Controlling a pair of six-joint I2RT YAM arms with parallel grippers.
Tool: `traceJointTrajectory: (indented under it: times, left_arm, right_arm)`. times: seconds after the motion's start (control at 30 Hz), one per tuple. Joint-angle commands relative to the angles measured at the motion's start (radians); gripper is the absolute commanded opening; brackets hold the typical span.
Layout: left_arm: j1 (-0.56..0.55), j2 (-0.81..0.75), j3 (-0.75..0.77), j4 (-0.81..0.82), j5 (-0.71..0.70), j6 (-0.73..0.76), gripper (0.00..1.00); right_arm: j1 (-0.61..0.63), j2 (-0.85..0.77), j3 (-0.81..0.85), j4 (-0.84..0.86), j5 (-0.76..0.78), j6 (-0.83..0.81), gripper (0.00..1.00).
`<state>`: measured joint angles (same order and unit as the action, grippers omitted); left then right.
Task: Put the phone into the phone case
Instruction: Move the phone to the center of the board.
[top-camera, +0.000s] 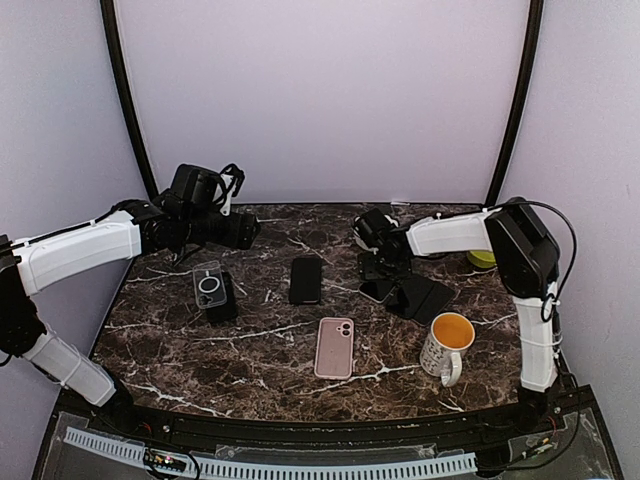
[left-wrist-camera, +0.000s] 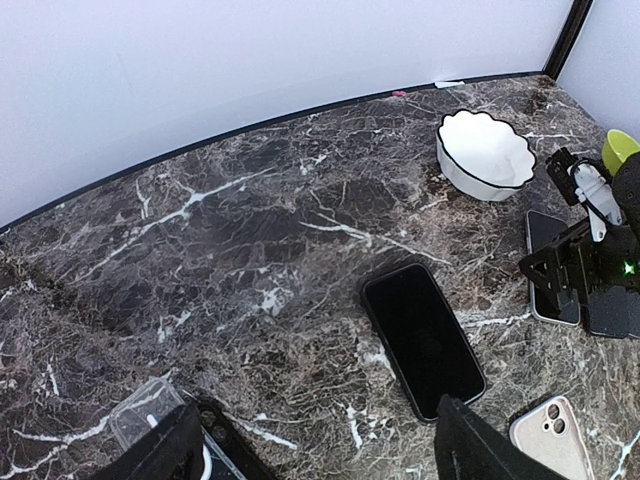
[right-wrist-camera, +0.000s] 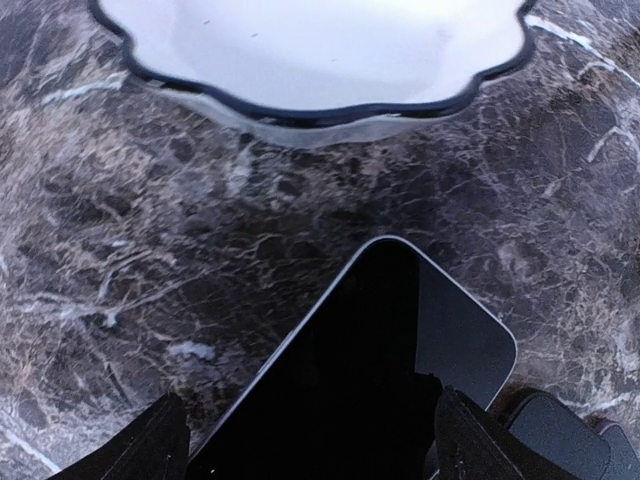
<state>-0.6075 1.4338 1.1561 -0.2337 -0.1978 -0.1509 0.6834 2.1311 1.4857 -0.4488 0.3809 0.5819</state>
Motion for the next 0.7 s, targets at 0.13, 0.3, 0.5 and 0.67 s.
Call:
traceJointTrajectory:
  times: [0.13, 0.3, 0.5, 0.67]
  left_arm:
    - [0.005, -0.036, -0.013, 0.012, -0.016, 0.022, 0.82]
    - [0.005, -0.040, -0.012, 0.013, -0.017, 0.026, 0.82]
    - [0.005, -0.039, -0.014, 0.015, -0.028, 0.032, 0.82]
    - [0.005, -0.028, -0.013, 0.014, -0.022, 0.030, 0.82]
  right_arm:
    - [0.101, 0.040, -0.029, -0.115, -0.210, -0.091, 0.82]
    - [0.162, -0.025, -0.113, -0.105, -0.249, -0.204, 0.81]
    - [0.182, -0.147, -0.264, -0.152, -0.244, -0.277, 0.81]
    - [0.181, -0.223, -0.241, -0.168, -0.249, -0.268, 0.92]
